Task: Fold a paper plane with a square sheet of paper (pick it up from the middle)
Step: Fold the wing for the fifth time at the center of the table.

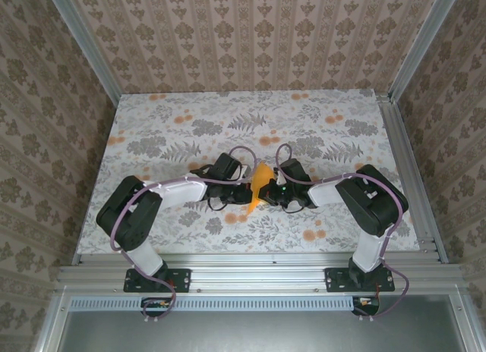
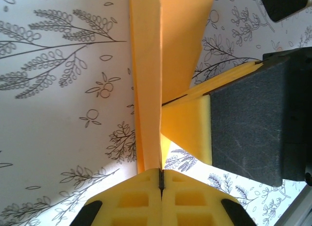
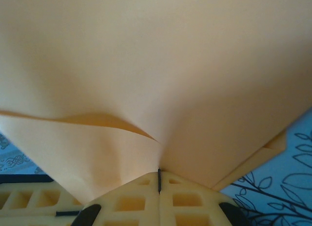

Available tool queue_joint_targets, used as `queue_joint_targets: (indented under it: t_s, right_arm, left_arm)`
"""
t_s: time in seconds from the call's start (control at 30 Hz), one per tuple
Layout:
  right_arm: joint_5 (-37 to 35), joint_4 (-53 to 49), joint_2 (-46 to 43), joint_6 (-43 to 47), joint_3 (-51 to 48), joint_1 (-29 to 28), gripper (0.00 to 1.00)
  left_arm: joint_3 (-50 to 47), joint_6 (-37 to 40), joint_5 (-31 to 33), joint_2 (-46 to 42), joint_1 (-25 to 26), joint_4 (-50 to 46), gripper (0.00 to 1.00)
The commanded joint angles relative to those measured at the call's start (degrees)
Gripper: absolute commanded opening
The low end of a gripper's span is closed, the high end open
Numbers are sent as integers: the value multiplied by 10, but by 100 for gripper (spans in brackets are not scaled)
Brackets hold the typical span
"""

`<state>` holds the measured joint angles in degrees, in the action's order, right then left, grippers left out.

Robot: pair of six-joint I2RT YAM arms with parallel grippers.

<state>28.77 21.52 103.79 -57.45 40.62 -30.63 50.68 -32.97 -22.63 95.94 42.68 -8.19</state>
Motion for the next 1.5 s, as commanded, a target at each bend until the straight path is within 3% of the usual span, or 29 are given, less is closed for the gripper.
queue_joint_targets:
  t_s: [0.0, 1.13, 1.47]
  right_arm:
    - [-16, -37, 14, -2, -20, 5, 0]
    - [-37, -106, -64, 18, -12, 7, 1]
    - [-28, -99, -27, 19, 4, 7, 0]
  left_arm:
    - [22, 7, -12, 16, 6, 5, 2]
    - [1, 4, -17, 50, 6, 41, 0]
    - [9, 5, -24, 46, 7, 41, 0]
